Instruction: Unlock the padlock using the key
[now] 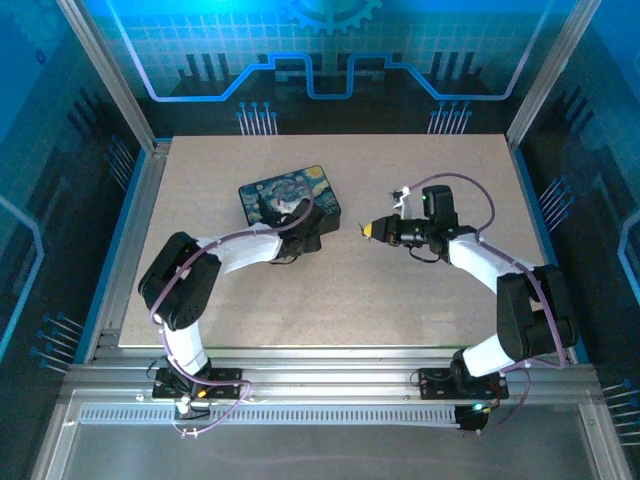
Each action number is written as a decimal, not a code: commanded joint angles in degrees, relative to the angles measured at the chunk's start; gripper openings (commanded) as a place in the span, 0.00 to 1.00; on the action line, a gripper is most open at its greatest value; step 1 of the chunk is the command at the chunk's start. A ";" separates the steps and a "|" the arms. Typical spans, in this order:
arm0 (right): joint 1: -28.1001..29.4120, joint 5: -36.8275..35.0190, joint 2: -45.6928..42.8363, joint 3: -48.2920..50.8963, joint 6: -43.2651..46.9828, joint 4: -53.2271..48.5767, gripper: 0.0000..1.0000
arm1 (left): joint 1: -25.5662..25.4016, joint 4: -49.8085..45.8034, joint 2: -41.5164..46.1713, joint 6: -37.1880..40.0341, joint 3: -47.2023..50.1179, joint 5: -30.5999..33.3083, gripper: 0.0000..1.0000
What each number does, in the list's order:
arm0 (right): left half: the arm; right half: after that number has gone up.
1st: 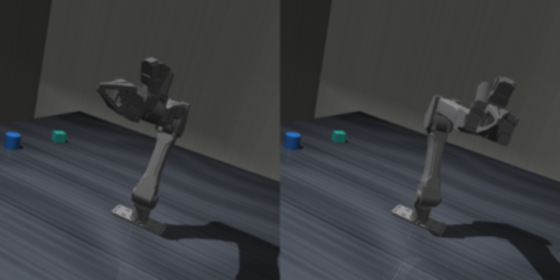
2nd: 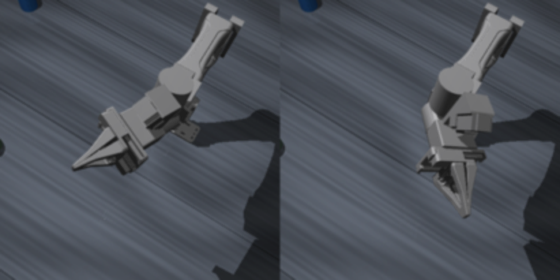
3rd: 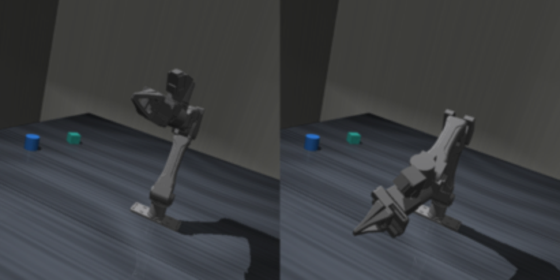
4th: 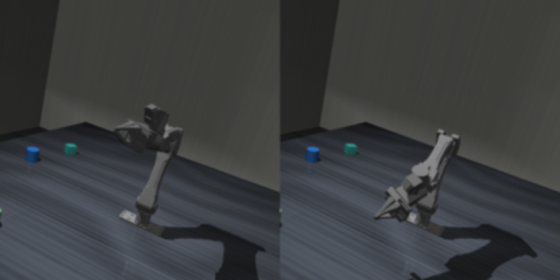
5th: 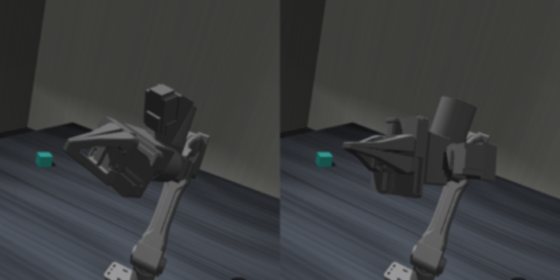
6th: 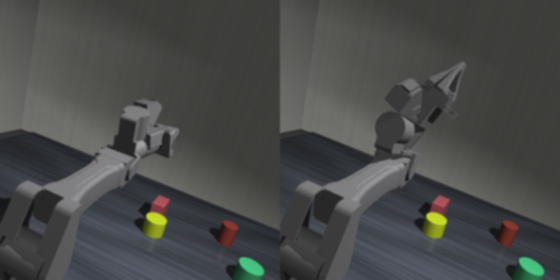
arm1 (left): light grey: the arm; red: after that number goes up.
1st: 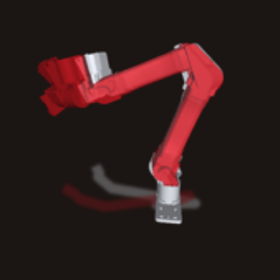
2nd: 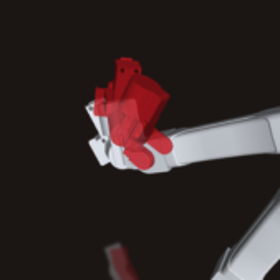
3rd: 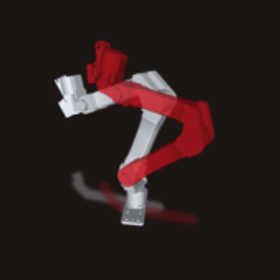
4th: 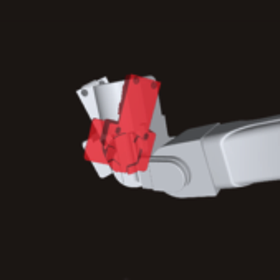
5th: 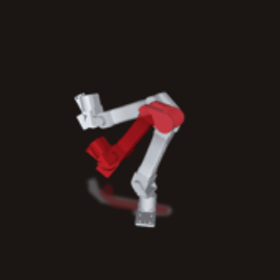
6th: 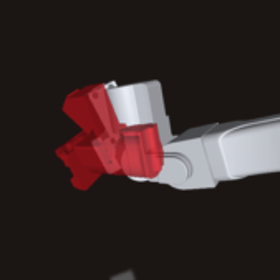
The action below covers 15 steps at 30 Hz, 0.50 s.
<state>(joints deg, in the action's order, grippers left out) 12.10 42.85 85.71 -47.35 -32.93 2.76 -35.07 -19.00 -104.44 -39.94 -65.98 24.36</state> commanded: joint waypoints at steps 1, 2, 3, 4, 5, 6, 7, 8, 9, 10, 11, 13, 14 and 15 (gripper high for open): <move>1.17 0.35 -0.81 -0.99 0.67 -0.22 0.00 | 0.05 -1.10 -2.11 -2.61 -2.65 5.55 0.71; 1.31 0.39 -0.72 -0.93 0.67 -0.22 0.00 | 0.06 -1.20 -2.70 -2.98 -3.09 5.78 0.71; 1.42 0.44 -0.72 -0.92 0.84 -0.22 0.00 | 0.00 -1.21 -3.26 -3.46 -3.43 5.79 0.71; 1.52 0.47 -0.66 -0.92 0.85 -0.14 0.00 | 0.08 -0.97 -3.72 -4.11 -3.63 5.87 0.70; 1.53 0.46 -0.63 -0.98 0.85 -0.05 0.00 | 0.01 -0.44 -3.99 -4.41 -3.59 5.94 0.69; 1.53 0.56 -0.48 -0.94 0.89 0.09 0.00 | 0.08 0.07 -4.33 -4.89 -3.47 6.19 0.68; 1.53 0.57 -0.39 -0.92 0.85 0.21 0.00 | 0.01 0.60 -4.66 -5.38 -3.46 6.61 0.67; 1.67 0.74 -0.20 -0.95 0.85 0.35 0.00 | -0.04 1.21 -4.84 -5.63 -3.37 7.04 0.66; 1.63 0.88 -0.06 -0.99 0.92 0.40 0.00 | -0.01 1.95 -5.04 -5.67 -3.36 7.30 0.65; 1.63 0.93 0.13 -0.90 0.94 0.49 0.00 | -0.01 2.59 -5.36 -5.84 -3.33 7.60 0.63; 1.72 0.93 0.23 -0.90 0.94 0.57 0.00 | -0.06 2.93 -5.62 -5.86 -3.52 7.92 0.62; 1.76 1.00 0.50 -0.72 1.07 0.81 0.00 | -0.09 3.24 -6.26 -5.98 -3.85 8.73 0.60; 1.78 1.05 0.51 -0.59 1.11 0.80 0.00 | -0.09 3.47 -6.46 -5.94 -3.97 9.09 0.59; 1.71 1.00 0.55 -0.48 1.26 0.82 0.00 | -0.11 3.70 -6.64 -6.03 -3.93 9.38 0.57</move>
<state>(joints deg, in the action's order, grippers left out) 13.13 42.85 85.73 -47.35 -32.91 3.01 -35.11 -17.32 -109.71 -45.04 -68.18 30.55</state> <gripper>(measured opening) 0.065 0.585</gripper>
